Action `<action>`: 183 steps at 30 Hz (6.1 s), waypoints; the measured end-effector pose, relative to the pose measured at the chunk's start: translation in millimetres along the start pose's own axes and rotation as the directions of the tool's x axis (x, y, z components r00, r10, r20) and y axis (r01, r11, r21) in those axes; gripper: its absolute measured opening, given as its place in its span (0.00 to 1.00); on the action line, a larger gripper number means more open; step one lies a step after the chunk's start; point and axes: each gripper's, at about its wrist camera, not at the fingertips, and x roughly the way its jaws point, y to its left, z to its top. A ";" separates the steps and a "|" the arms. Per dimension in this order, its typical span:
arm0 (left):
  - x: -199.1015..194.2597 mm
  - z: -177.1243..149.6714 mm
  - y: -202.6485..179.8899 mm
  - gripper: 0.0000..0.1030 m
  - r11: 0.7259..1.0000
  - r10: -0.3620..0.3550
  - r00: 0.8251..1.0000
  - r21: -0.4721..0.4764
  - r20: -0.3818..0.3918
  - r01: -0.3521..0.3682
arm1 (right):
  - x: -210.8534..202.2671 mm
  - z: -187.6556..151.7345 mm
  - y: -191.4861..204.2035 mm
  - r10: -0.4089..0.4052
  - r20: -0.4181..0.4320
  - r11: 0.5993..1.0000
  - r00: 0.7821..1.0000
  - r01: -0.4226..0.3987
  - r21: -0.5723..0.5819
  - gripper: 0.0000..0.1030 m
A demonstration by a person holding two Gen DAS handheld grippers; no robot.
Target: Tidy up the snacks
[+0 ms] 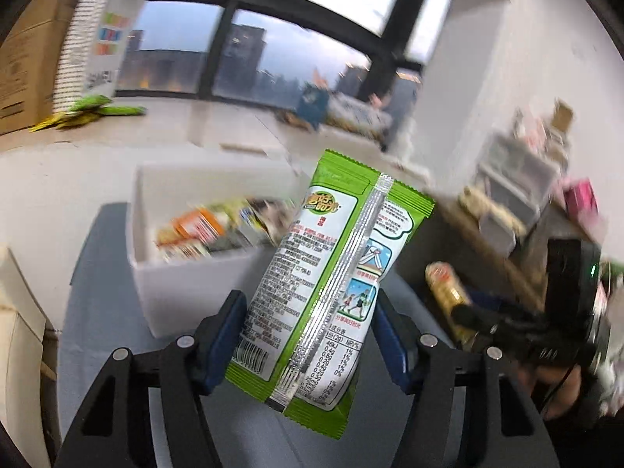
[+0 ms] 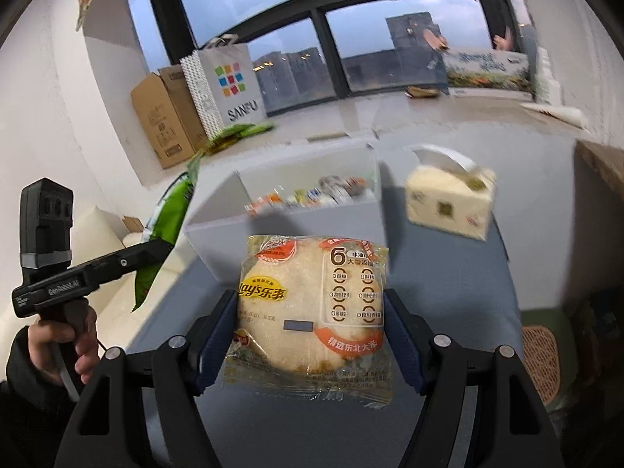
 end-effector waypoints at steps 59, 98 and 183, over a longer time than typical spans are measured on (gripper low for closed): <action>-74.0 21.3 -52.0 1.00 0.968 0.237 0.966 0.062 0.099 -0.244 | -40.7 54.9 85.5 -0.189 0.150 0.974 0.971 0.204 -0.097 1.00; -74.7 -3.0 -64.5 1.00 0.962 0.252 0.967 0.094 0.039 -0.255 | -55.0 24.8 90.7 -0.181 0.084 0.978 0.980 0.188 -0.087 1.00; -71.2 -7.8 -60.3 1.00 0.961 0.259 0.966 0.098 0.014 -0.260 | -50.1 21.1 95.6 -0.175 0.059 0.979 0.983 0.180 -0.096 1.00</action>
